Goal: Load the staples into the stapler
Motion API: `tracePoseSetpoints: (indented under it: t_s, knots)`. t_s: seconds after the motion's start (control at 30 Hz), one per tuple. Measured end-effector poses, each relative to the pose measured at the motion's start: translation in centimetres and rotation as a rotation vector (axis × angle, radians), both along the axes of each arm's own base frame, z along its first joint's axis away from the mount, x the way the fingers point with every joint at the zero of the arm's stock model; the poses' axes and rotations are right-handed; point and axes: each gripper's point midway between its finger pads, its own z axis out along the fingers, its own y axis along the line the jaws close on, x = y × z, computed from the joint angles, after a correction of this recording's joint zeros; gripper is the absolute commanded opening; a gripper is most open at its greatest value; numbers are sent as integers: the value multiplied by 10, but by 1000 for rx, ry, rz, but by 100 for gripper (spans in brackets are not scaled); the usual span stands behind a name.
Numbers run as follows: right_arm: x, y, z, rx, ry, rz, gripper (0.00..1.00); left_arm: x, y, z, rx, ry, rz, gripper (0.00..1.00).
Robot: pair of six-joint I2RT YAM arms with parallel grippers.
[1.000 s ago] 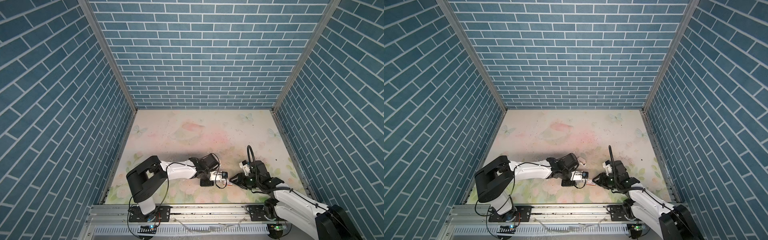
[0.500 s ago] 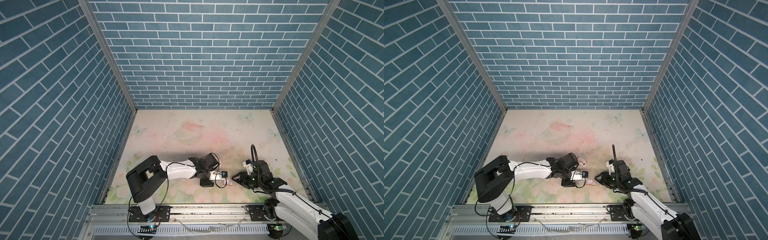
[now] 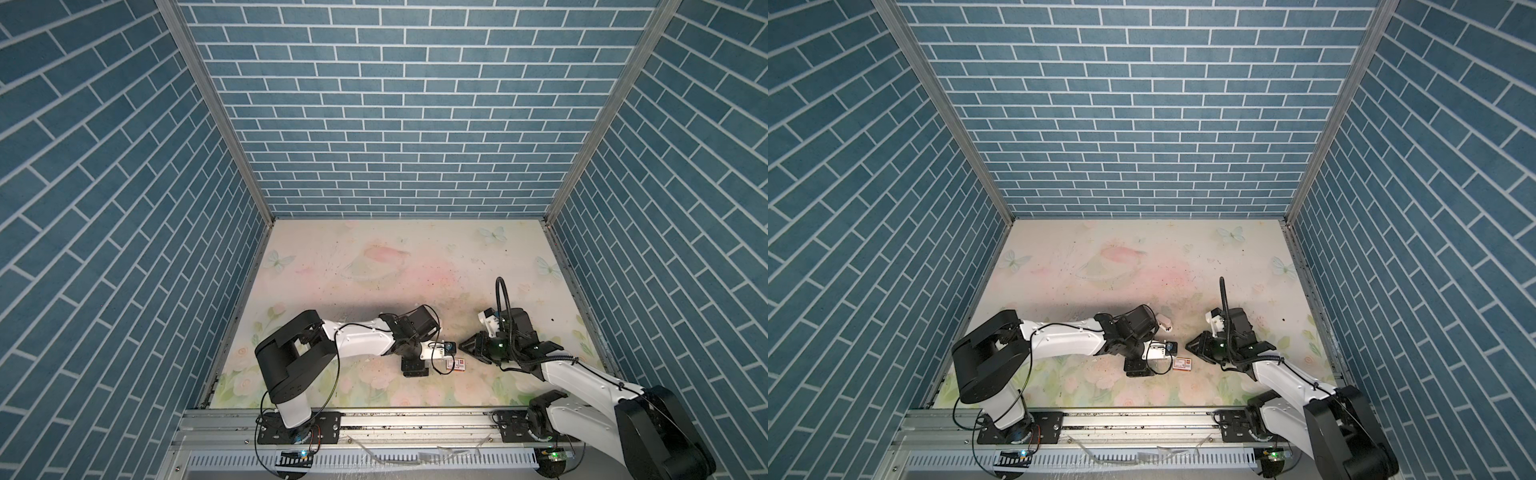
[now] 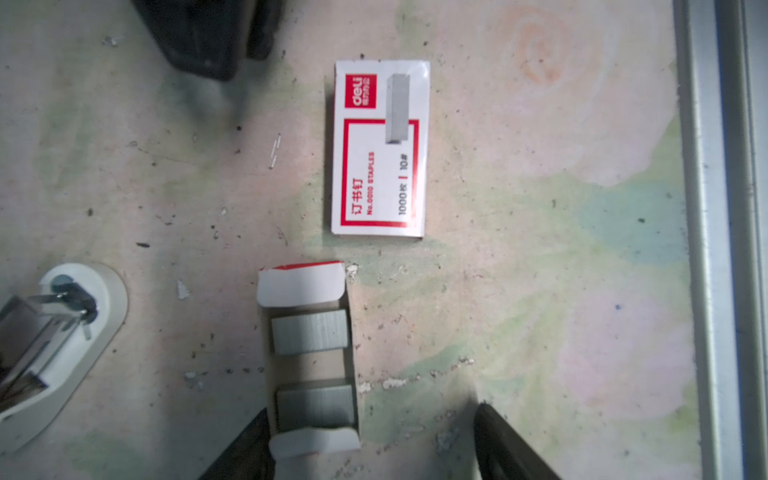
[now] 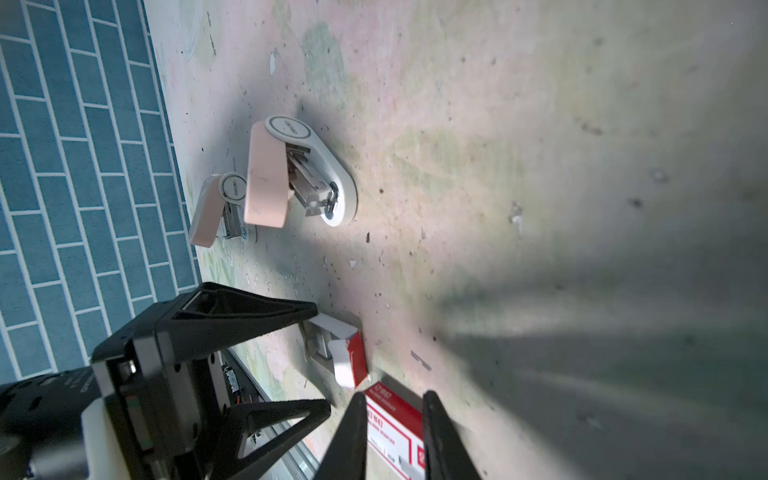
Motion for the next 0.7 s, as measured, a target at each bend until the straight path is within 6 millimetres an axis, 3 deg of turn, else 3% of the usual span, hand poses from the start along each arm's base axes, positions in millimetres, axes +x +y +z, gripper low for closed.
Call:
tracePoseSetpoints:
  t_s: [0.37,0.7]
  knots:
    - [20,24,4,98,-15,65,21,0,-5,0,10,17,-10,80]
    - [10,39,-10,144,58,138,20,2,-7,0,8,18,-11,85]
